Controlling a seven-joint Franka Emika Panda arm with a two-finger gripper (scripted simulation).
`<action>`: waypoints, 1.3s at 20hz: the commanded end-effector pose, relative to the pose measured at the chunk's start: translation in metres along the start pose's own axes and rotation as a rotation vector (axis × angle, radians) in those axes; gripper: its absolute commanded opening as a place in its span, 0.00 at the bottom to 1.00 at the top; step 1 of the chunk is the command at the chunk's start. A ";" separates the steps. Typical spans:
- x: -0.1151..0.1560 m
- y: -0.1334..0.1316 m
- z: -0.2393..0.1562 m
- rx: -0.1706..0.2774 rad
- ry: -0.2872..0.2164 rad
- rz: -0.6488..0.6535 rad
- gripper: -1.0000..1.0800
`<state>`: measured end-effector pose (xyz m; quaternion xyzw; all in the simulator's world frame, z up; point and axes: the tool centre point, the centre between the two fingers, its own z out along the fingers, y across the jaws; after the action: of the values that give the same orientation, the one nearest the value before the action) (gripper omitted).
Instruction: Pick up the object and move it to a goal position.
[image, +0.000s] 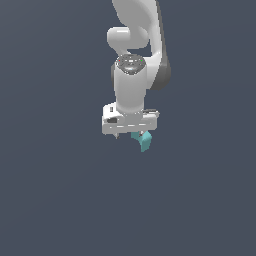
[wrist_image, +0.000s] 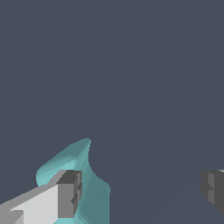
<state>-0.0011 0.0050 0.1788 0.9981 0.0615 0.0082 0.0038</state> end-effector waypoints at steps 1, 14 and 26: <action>-0.006 -0.007 0.003 0.001 -0.002 -0.036 0.96; -0.056 -0.058 0.027 0.010 -0.012 -0.332 0.96; -0.067 -0.067 0.034 0.012 -0.014 -0.389 0.96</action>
<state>-0.0747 0.0635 0.1450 0.9674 0.2531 0.0002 0.0000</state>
